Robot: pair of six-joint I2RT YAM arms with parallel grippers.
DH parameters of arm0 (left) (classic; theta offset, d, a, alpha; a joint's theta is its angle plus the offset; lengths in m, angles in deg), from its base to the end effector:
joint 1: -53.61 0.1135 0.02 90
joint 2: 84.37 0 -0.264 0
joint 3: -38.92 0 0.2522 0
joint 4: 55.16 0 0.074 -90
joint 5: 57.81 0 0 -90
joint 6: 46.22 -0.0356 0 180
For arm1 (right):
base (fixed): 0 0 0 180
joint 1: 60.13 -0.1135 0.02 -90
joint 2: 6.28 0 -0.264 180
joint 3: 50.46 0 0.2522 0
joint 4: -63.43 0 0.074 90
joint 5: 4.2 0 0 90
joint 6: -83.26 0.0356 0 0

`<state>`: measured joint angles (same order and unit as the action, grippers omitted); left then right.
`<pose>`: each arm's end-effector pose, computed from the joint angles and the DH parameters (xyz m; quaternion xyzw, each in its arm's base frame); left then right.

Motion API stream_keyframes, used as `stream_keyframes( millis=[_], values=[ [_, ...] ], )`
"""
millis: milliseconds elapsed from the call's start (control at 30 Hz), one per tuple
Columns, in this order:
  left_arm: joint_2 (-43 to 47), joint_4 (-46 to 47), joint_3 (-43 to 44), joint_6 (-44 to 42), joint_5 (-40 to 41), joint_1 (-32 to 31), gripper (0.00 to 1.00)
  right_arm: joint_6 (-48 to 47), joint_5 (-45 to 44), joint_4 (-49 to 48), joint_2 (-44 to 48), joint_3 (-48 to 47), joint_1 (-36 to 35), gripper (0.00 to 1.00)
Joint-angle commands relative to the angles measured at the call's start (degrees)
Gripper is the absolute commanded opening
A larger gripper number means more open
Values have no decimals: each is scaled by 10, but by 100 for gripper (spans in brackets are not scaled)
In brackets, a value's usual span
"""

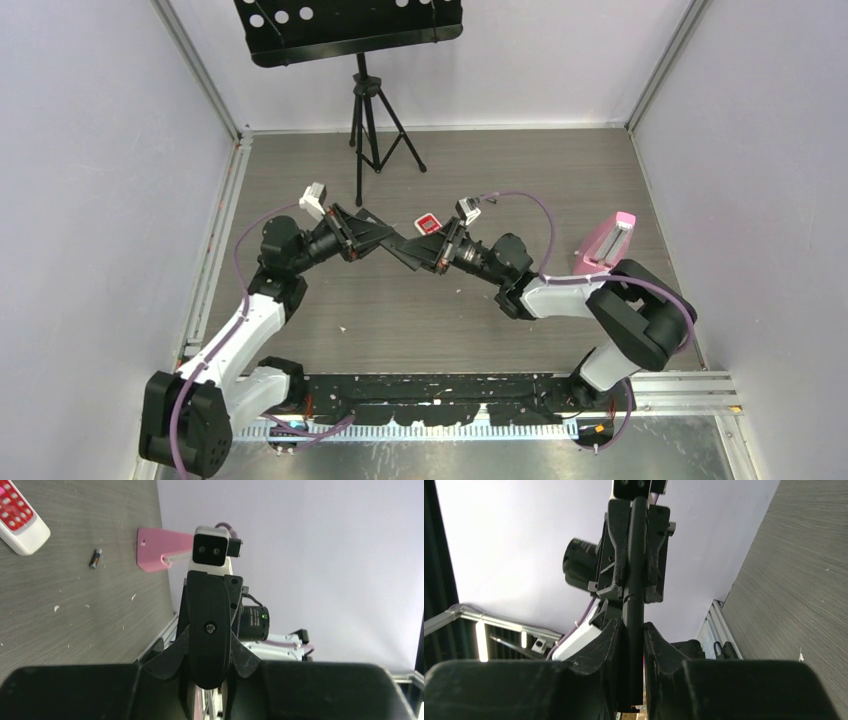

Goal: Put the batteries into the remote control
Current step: Remove the battery cover from the remote control.

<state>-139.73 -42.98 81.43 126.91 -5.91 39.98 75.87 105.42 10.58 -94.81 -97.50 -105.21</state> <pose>0.2065 -0.0727 0.2734 -0.1947 0.6832 -0.6509 0.2678 0.2087 0.2262 0.2315 0.0761 0.6336 0.7318 0.2391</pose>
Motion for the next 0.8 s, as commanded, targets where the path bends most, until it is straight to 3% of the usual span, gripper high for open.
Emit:
stream_keyframes(
  millis=[0, 100, 200, 367, 467, 600, 767],
  values=[
    [-9, 68, 91, 1, -29, 57, 0, -23, 123, -83, -35, 59, 29, 22],
    [-19, 72, 94, 5, -51, 64, 0, -4, 152, -110, -52, 51, 37, 23],
    [-18, 89, 78, 16, -43, 64, 0, -4, 124, -72, -49, 39, 37, 23],
    [18, 102, 33, 15, 25, 64, 0, -9, -5, 59, -6, 39, 26, 16],
    [70, 53, 17, -16, 108, 64, 0, -28, -61, 164, 38, 47, 13, 16],
    [134, 15, 4, -44, 198, 64, 0, -55, -38, 186, 59, 60, 11, 19],
    [151, 25, -4, -30, 233, 64, 0, -68, 30, 147, 58, 73, 10, 20]
  ],
)
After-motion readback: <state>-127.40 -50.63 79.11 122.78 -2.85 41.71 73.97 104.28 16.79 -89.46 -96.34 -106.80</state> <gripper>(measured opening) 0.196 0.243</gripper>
